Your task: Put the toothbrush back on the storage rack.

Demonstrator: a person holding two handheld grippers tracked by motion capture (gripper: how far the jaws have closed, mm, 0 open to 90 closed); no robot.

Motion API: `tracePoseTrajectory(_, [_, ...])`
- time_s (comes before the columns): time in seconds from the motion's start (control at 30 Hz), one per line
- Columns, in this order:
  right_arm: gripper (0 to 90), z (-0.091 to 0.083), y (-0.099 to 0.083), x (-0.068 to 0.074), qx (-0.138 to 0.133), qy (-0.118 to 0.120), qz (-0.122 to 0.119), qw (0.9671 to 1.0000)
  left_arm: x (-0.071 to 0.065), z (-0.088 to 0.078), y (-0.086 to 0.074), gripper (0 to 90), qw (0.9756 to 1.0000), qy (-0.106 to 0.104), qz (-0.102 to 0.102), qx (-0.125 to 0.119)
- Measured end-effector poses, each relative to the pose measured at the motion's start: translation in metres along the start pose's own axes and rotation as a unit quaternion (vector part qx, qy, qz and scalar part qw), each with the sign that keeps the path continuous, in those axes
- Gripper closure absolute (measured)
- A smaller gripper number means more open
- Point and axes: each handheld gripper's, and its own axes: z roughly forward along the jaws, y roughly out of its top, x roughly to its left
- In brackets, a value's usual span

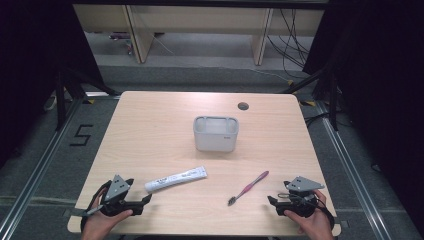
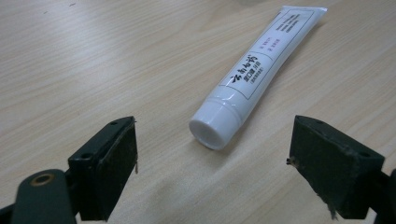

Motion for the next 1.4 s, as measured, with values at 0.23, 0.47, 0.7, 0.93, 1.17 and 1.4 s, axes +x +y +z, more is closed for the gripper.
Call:
tracePoseTrajectory(0.23, [20.7, 0.000, 0.000, 0.001, -0.001, 0.006, 0.000, 1.0000, 0.000, 0.000, 0.000, 15.0, 1.0000, 0.000, 0.000, 0.000])
tracePoseTrajectory(0.47, [21.9, 0.001, 0.003, 0.002, -0.002, 0.009, -0.009, 0.9999, 0.000, 0.000, 0.000, 15.0, 1.0000, 0.001, 0.000, 0.000])
tracePoseTrajectory(0.7, [21.5, 0.004, 0.011, 0.003, 0.013, 0.024, -0.033, 0.9991, 0.000, 0.000, 0.000, 15.0, 1.0000, 0.000, 0.001, -0.001])
tracePoseTrajectory(0.93, [20.7, 0.008, 0.024, 0.008, 0.029, 0.037, -0.063, 0.9969, 0.000, 0.000, 0.000, 15.0, 1.0000, -0.001, 0.002, 0.000])
tracePoseTrajectory(1.17, [25.5, 0.014, 0.036, 0.015, 0.039, 0.053, -0.084, 0.9943, 0.001, 0.000, 0.000, 15.0, 1.0000, 0.001, -0.001, 0.002])
tracePoseTrajectory(1.4, [29.4, 0.025, 0.050, 0.020, 0.045, 0.059, -0.114, 0.9907, 0.001, 0.000, 0.000, 15.0, 1.0000, 0.003, 0.000, 0.003])
